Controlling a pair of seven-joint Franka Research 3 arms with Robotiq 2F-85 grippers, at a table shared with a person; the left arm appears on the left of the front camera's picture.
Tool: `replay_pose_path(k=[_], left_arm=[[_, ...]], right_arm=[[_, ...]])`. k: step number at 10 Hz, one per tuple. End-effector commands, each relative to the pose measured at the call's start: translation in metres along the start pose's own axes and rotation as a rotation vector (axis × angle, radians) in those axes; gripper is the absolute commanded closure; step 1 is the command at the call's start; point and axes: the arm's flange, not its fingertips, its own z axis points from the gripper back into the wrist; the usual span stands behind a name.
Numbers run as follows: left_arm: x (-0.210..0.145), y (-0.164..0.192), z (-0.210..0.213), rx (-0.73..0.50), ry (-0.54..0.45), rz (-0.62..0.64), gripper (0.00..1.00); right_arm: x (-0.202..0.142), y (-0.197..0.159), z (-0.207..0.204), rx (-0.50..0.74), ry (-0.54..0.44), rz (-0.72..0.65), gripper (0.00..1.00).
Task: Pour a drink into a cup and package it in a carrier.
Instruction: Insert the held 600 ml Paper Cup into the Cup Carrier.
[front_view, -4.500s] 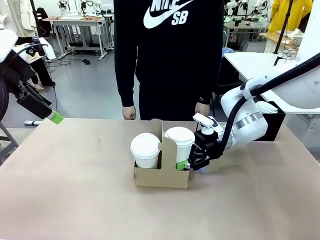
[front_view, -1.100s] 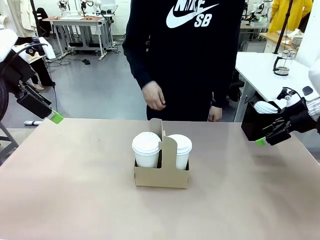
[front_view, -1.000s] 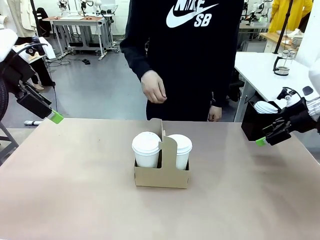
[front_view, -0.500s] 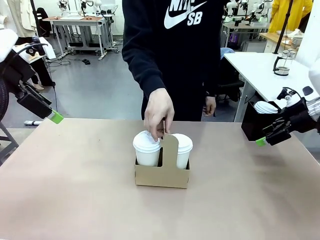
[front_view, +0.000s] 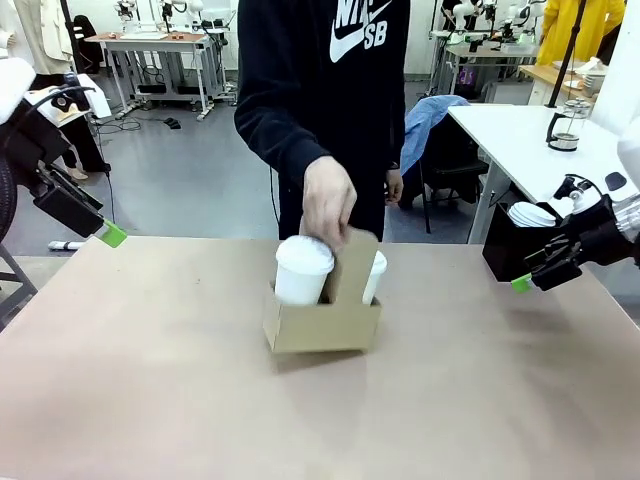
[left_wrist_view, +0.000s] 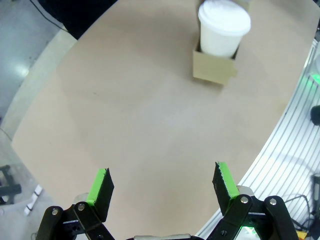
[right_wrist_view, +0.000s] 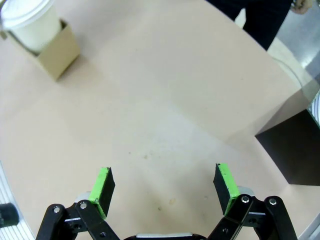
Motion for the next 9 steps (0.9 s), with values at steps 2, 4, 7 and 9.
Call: replay_pose_path(k=[2, 4, 7, 9], left_arm=[[0.0007, -0.0007, 0.0000, 0.002, -0.008, 0.017, 0.00], [0.0007, -0.0007, 0.0000, 0.002, -0.008, 0.017, 0.00], [0.0007, -0.0007, 0.0000, 0.002, -0.008, 0.017, 0.00], [0.0007, -0.0007, 0.0000, 0.002, -0.008, 0.017, 0.00]], right_arm=[[0.0010, 0.0006, 0.0018, -0.003, 0.001, 0.002, 0.00], [0.0010, 0.0006, 0.0018, -0.003, 0.001, 0.002, 0.00], [0.0010, 0.0006, 0.0018, -0.003, 0.001, 0.002, 0.00], [0.0010, 0.0006, 0.0018, -0.003, 0.001, 0.002, 0.00]])
